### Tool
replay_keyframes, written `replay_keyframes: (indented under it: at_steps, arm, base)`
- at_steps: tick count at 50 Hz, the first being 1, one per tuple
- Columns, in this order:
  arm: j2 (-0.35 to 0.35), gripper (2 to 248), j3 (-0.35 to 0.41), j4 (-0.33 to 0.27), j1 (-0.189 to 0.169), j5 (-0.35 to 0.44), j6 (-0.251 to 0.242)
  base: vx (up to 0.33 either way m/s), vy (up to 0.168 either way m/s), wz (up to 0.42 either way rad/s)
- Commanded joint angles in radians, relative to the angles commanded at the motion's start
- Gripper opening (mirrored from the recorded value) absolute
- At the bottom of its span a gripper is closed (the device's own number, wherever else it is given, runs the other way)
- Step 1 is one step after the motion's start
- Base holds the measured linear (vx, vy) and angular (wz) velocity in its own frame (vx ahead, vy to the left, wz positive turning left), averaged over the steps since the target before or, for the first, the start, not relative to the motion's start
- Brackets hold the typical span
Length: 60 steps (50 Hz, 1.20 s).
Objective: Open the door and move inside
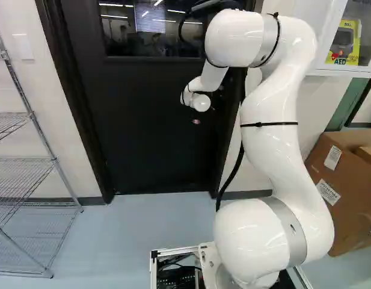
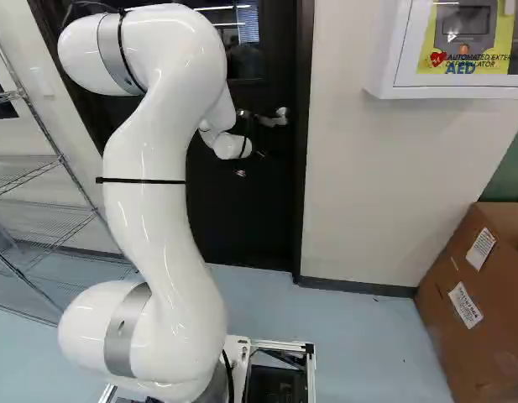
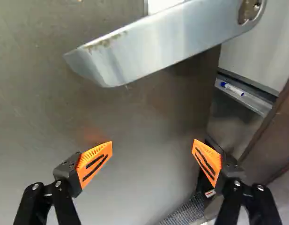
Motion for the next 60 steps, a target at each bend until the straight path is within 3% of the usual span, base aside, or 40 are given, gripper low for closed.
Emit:
replay_keyframes:
  at_steps: [22, 60]
  arm:
    - [-0.068, 247, -0.092, -0.144, 0.045, 0.000, 0.000]
    - [-0.234, 247, -0.321, -0.155, 0.101, 0.000, 0.000]
  base:
    - [0.000, 0.000, 0.000]
    - [0.000, 0.000, 0.000]
